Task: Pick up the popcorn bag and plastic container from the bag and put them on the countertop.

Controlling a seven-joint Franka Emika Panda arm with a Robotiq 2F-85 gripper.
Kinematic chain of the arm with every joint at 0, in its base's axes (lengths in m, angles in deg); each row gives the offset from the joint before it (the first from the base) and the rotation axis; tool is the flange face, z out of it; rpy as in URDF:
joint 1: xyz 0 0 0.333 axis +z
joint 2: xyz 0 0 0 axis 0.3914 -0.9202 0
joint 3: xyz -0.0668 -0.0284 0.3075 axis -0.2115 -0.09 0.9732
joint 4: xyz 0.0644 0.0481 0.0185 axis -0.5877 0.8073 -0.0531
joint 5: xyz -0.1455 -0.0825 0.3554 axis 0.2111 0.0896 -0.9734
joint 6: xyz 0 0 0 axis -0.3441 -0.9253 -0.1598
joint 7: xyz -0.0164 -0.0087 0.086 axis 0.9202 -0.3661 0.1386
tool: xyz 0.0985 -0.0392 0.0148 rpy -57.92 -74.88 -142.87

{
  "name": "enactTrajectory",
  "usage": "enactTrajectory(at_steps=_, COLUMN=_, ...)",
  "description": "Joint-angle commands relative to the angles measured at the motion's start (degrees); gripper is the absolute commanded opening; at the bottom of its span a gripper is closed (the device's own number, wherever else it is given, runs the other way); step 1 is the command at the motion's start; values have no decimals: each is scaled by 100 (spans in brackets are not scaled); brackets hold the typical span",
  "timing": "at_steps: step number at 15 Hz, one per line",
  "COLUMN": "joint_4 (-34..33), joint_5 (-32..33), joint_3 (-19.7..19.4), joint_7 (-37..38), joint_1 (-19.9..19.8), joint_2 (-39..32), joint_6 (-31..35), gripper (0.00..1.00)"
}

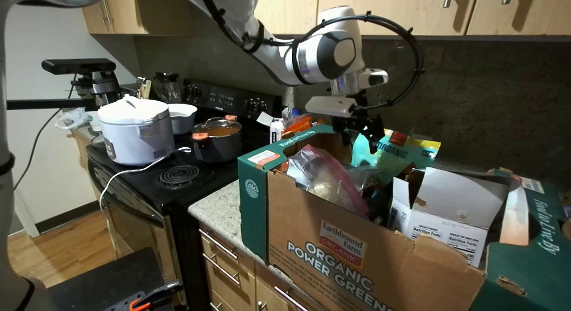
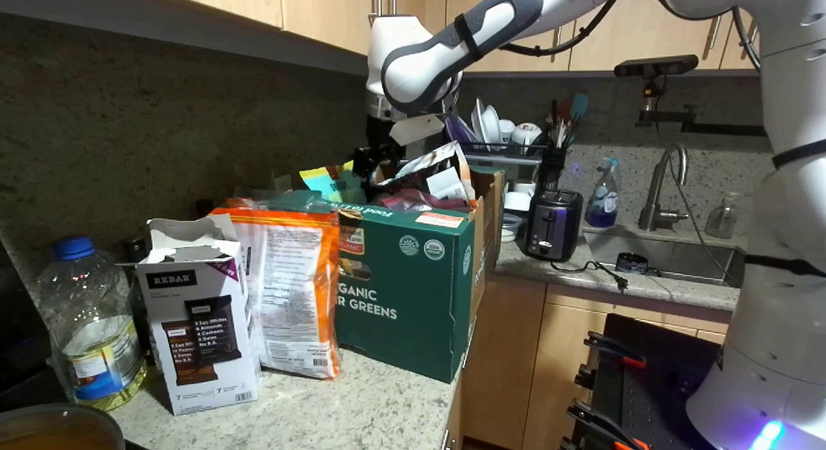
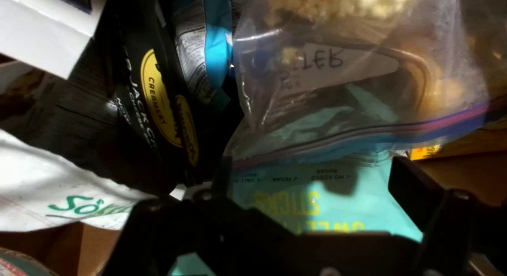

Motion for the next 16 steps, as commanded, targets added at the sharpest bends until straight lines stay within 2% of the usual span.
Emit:
enactTrajectory(at_steps=1, joint_4=-136, joint_5=106, joint_3=-163, joint_7=313, joint_1=12, joint_2=-215, joint_6=100, gripper=100)
enactTrajectory(at_steps=10, joint_4=-166, joint_5=-371, joint_3=-221, joint_7=367, joint_1=-137, joint_2=-691, joint_6=235, gripper=100)
enactTrajectory(at_steps=12, joint_4=-175, joint_5=-543, joint_3=-206, joint_7=324, joint_1=-174, joint_2=-773, joint_6=330, gripper=72)
enactTrajectory(at_steps=16, joint_4=-128, joint_5=-609, joint_3=-248, joint_7=427, joint_1=-116, joint_2=-692, joint_6=464, gripper=42)
